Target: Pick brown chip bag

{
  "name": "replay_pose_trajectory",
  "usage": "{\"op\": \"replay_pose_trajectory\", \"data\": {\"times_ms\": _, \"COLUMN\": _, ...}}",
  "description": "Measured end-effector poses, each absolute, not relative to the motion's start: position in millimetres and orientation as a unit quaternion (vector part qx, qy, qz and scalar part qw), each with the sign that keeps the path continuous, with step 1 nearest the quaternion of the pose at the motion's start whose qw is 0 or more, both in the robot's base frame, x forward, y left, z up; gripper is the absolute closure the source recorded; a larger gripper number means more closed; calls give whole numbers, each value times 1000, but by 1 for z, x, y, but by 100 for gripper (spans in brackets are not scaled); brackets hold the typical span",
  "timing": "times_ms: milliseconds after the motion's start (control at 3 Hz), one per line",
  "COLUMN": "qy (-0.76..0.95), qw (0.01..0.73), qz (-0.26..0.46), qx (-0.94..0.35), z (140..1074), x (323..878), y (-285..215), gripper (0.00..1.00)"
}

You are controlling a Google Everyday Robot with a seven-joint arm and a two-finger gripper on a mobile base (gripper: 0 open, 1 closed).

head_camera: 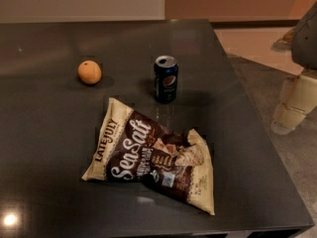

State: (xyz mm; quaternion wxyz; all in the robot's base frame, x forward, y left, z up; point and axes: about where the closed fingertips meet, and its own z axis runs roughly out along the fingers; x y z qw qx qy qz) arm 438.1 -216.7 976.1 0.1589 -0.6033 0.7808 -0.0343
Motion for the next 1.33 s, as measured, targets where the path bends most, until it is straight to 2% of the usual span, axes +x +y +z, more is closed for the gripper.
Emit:
{"op": "replay_pose_trajectory", "data": {"times_ms": 667, "qy": 772, "qw": 157, "qz": -30, "qx": -616, "z": 971, "x": 437, "y": -204, "gripper": 0}}
{"op": "replay_pose_trajectory", "data": {"times_ms": 1333, "qy": 742, "qw": 148, "qz": 14, "qx": -654, "z": 943, "x": 424, "y": -152, "gripper": 0}}
